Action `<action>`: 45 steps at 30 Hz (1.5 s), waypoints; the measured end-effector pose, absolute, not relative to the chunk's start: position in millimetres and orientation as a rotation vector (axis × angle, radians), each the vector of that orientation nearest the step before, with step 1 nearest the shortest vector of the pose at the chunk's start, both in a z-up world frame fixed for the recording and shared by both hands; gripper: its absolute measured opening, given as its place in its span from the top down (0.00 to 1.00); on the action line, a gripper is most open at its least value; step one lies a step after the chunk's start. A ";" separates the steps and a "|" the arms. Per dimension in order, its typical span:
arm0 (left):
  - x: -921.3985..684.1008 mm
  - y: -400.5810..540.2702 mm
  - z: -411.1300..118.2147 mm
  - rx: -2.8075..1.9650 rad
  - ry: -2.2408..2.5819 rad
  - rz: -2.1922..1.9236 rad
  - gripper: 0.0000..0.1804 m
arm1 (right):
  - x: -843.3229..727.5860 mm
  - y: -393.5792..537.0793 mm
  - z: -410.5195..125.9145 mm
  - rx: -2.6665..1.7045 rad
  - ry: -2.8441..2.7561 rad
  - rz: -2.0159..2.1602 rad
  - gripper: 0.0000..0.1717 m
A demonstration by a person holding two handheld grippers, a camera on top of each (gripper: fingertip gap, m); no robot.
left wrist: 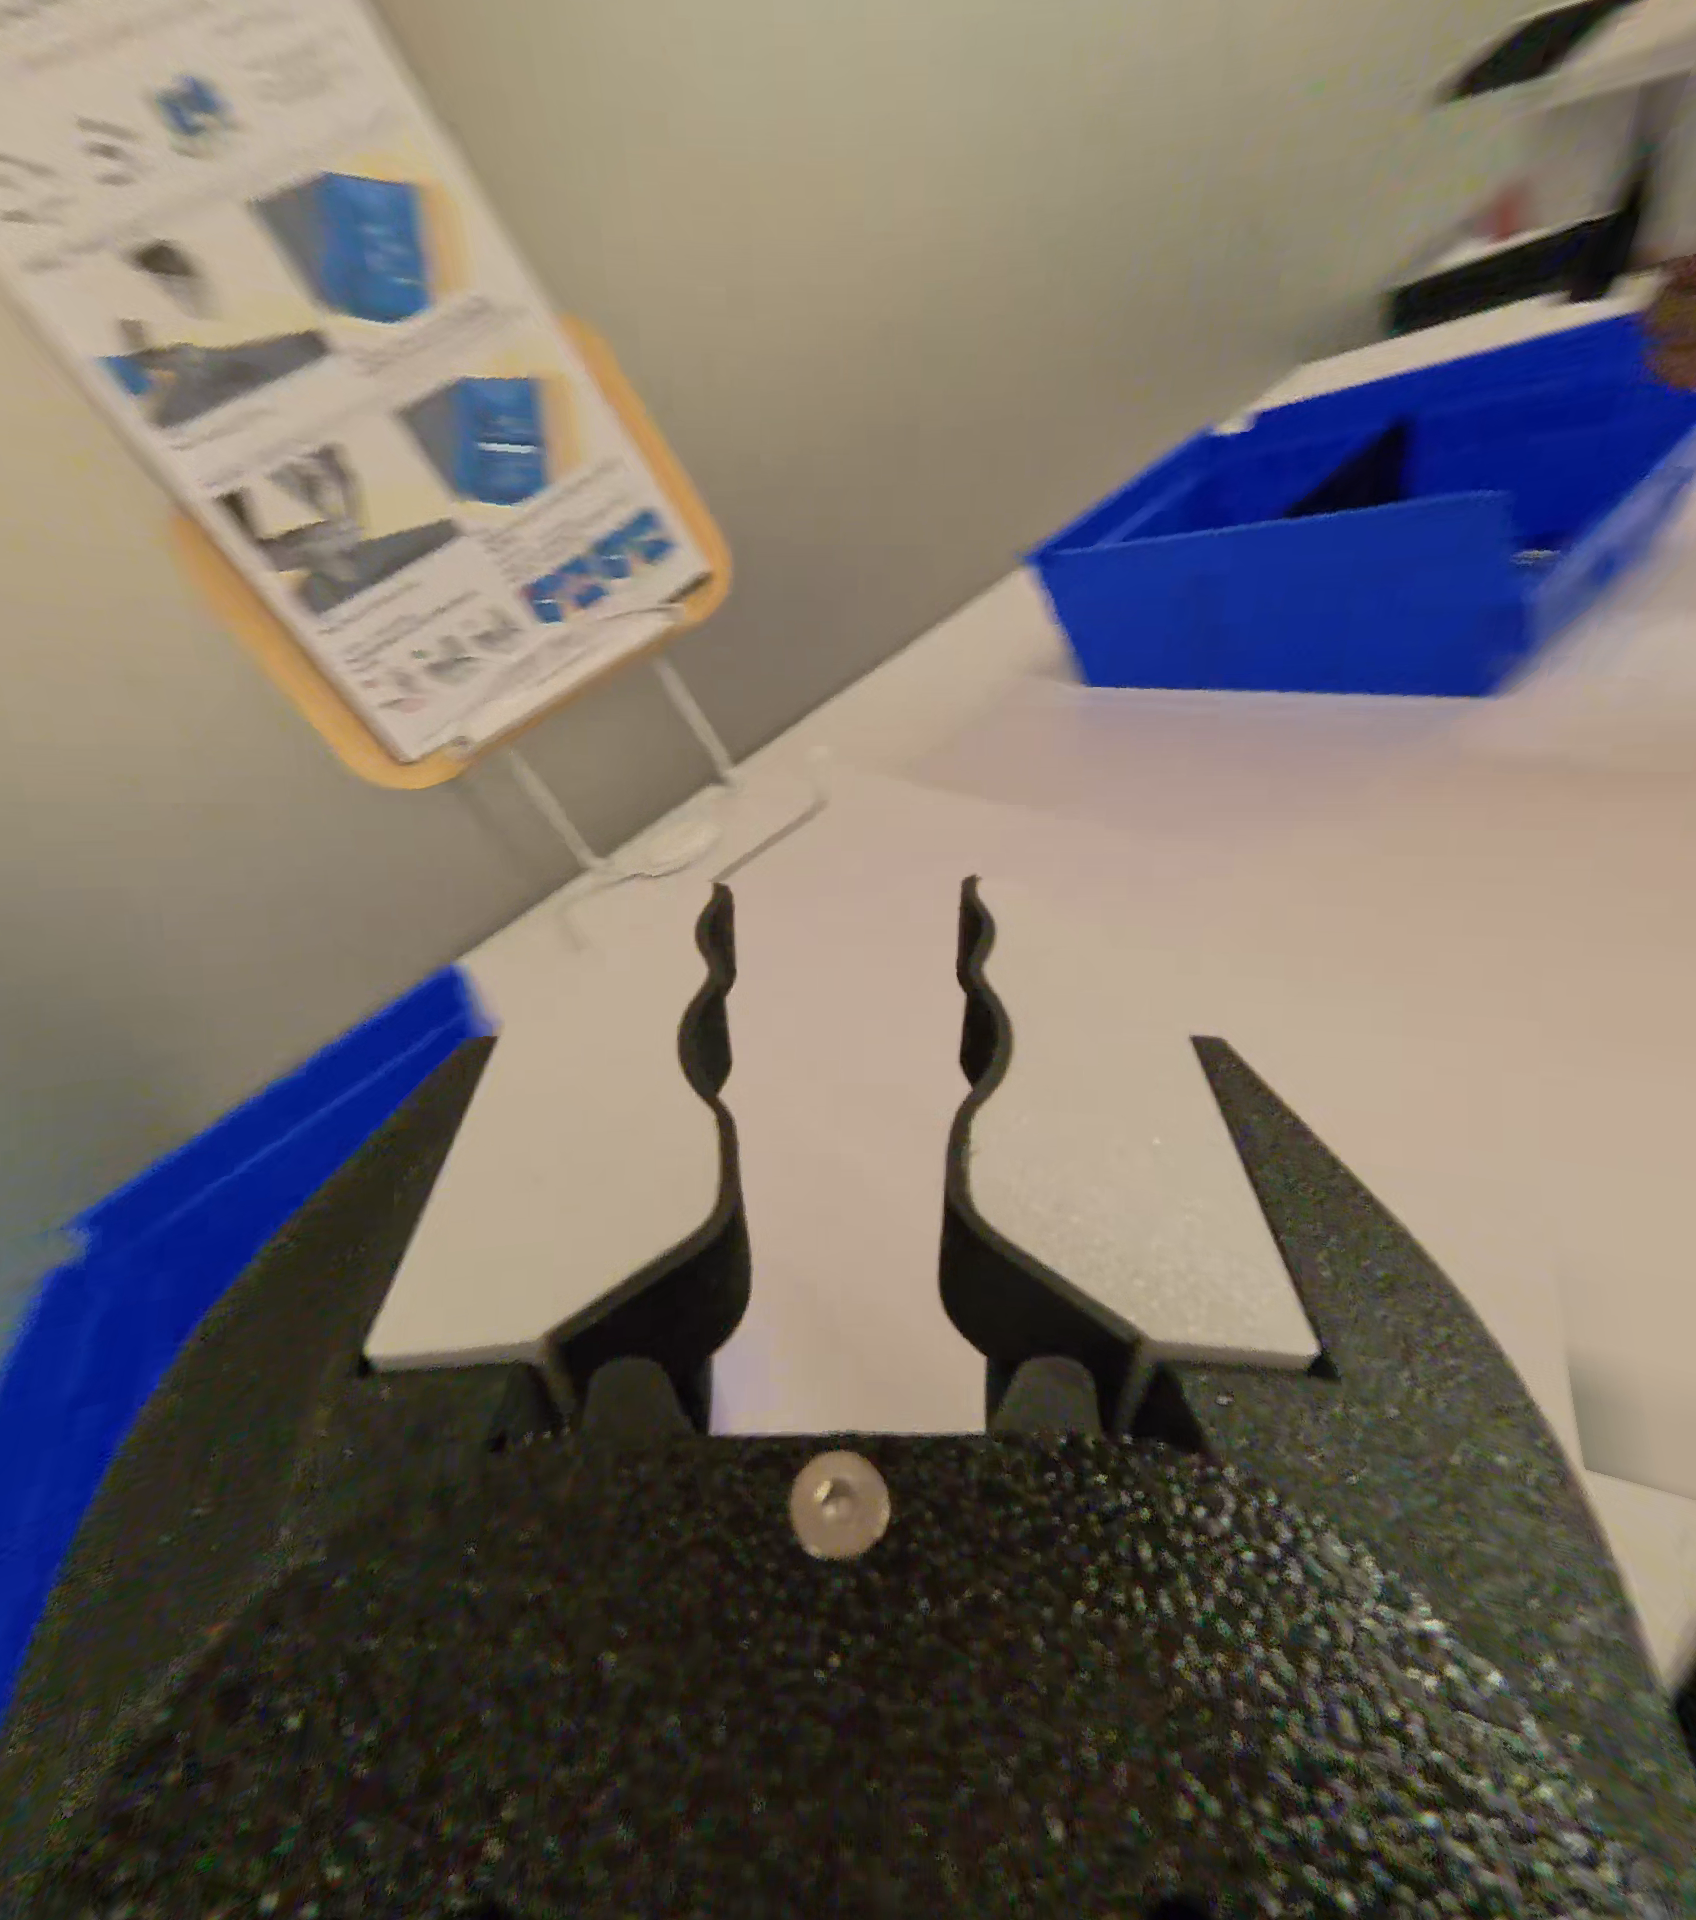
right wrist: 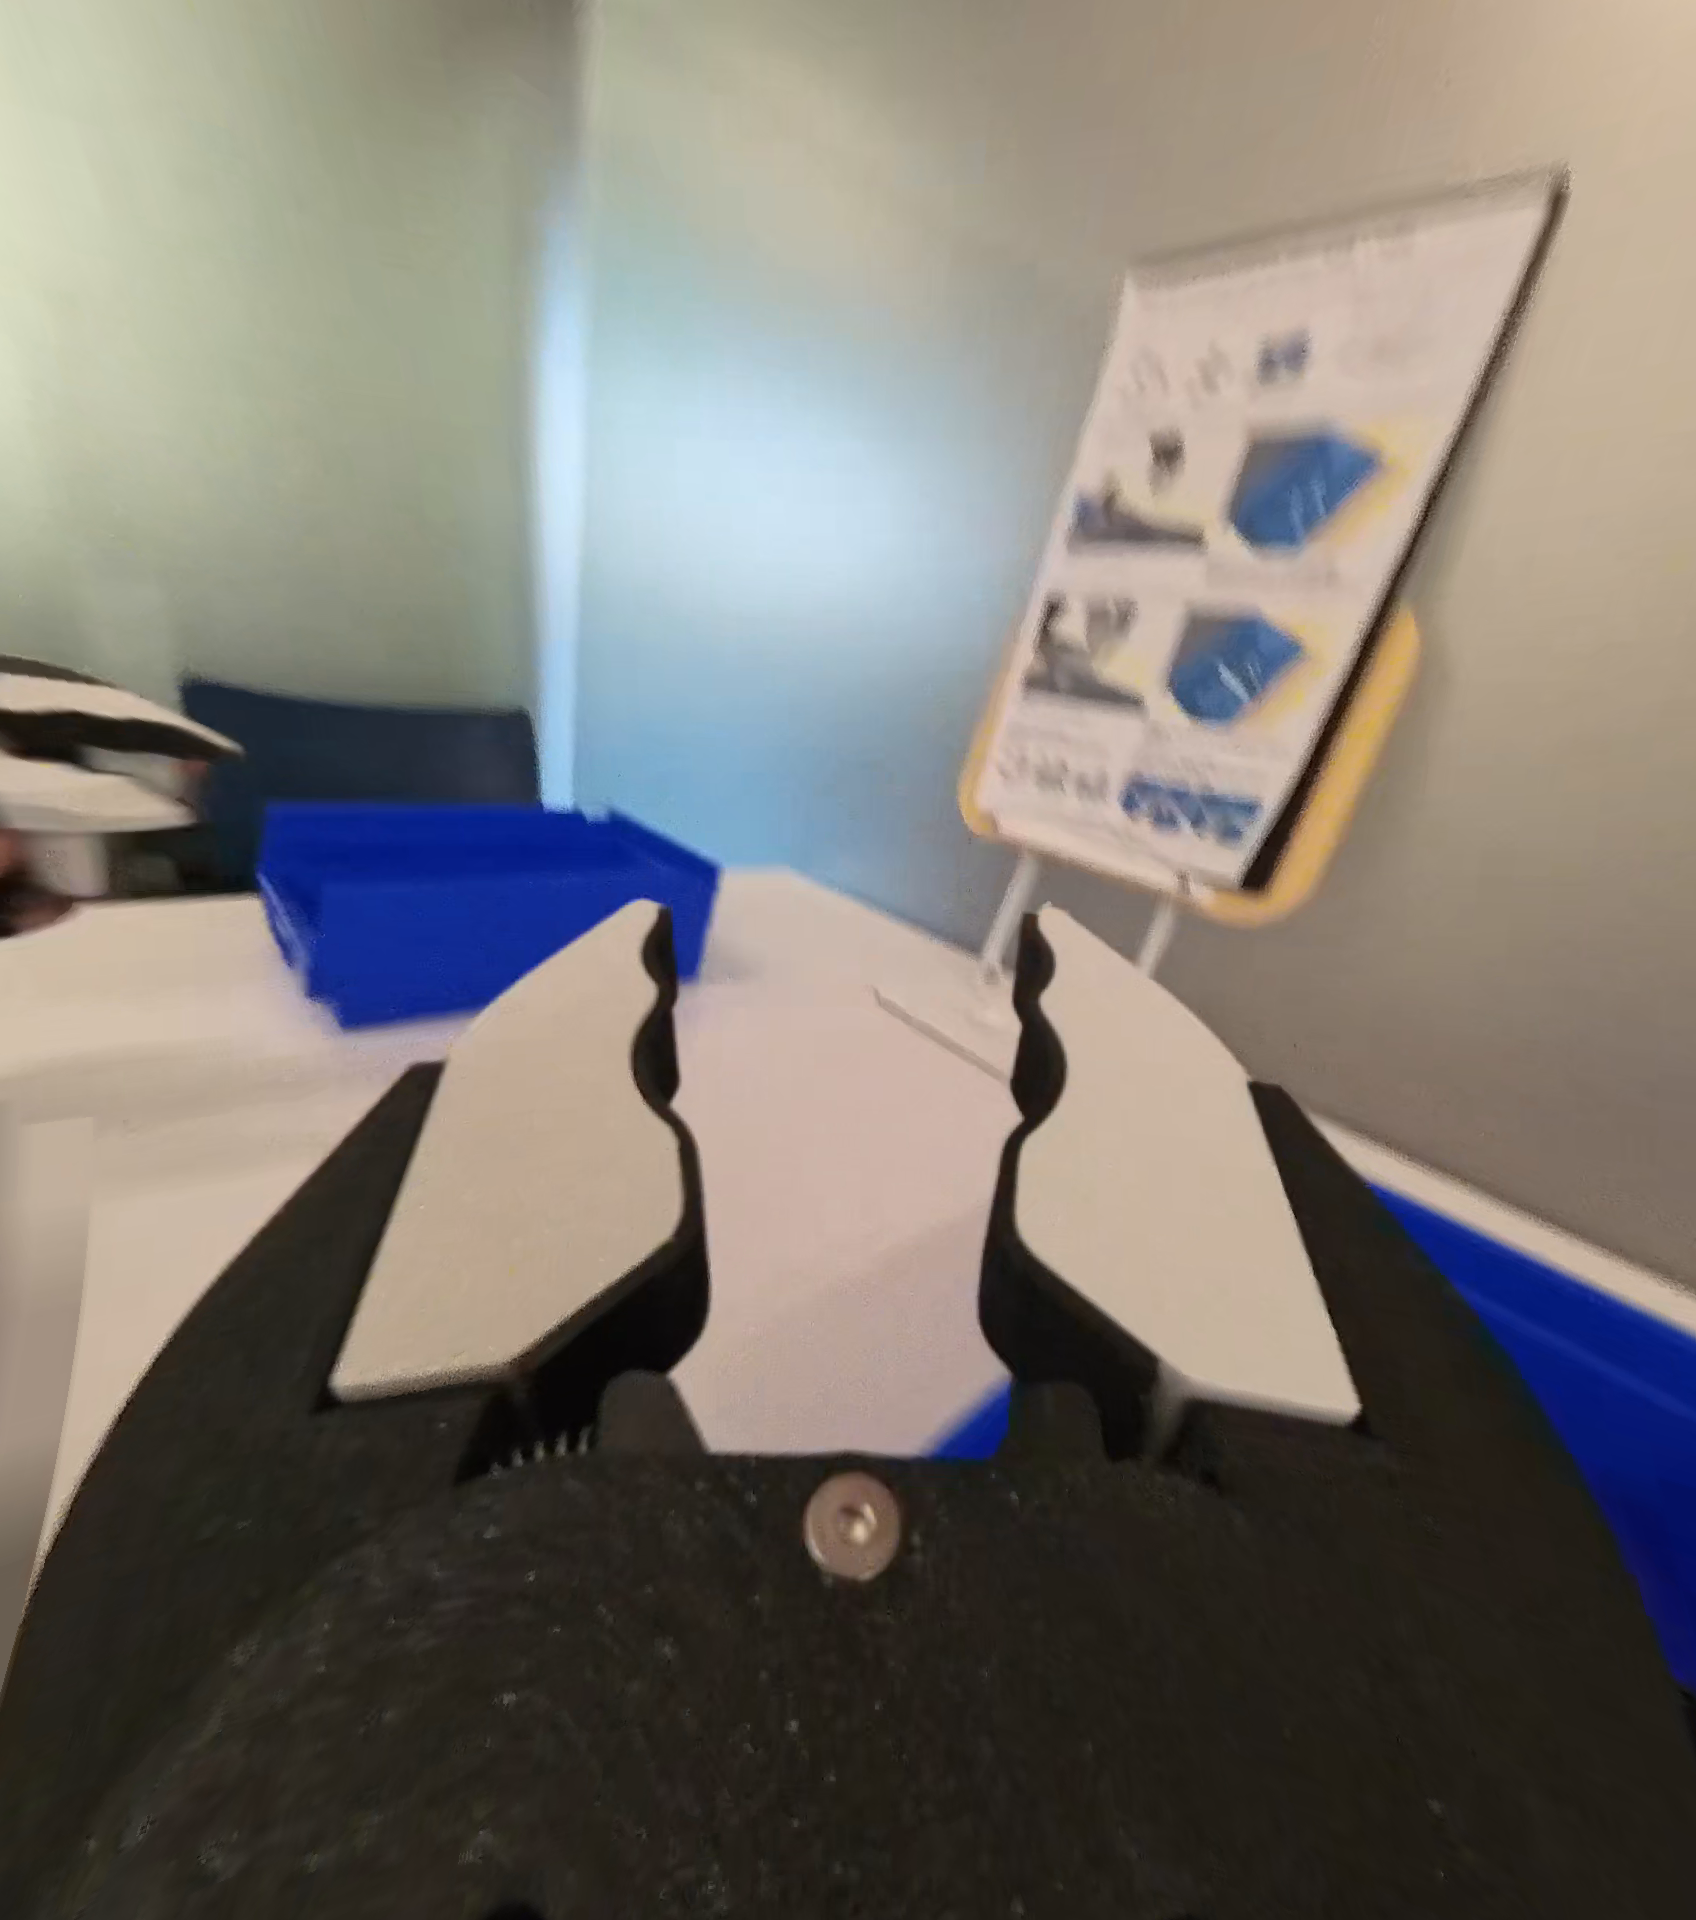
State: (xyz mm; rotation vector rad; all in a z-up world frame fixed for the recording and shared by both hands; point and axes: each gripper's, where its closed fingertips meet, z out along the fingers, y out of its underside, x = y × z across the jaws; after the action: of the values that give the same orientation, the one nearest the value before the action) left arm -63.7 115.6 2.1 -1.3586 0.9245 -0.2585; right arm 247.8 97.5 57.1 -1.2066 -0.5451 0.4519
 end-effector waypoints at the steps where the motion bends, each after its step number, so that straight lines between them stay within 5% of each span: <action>1: -79.5 127.4 9.5 -1.370 0.882 -0.217 0.78 | 235.7 86.2 61.8 -1.148 -0.560 0.456 0.66; 5: -136.9 189.7 7.3 -1.601 0.832 -0.124 0.78 | 190.8 70.5 56.1 -1.115 -0.656 0.448 0.67; 12: -199.1 310.7 -80.2 -2.264 0.812 -0.118 0.76 | 138.2 69.0 37.6 -1.152 -0.753 0.494 0.74; 20: -203.7 345.1 -144.7 -2.531 0.868 -0.101 0.74 | 115.7 62.6 8.0 -1.197 -0.931 0.329 0.75; 27: -208.4 357.6 -157.7 -2.585 0.755 -0.046 0.76 | 108.6 54.2 8.5 -1.166 -0.946 0.333 0.77; 31: -209.4 354.4 -166.5 -2.599 0.784 -0.087 0.90 | 107.0 50.7 7.4 -1.161 -0.958 0.327 0.77; 45: -217.6 334.4 -133.3 -2.380 0.912 -0.073 0.96 | 94.5 57.0 -7.7 -1.200 -0.977 0.372 0.79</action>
State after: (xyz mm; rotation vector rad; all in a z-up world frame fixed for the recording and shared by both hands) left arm -217.6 334.4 -133.3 -2.3798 0.9117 -0.0731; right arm 94.5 57.0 -7.7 -1.2004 -0.9774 0.3718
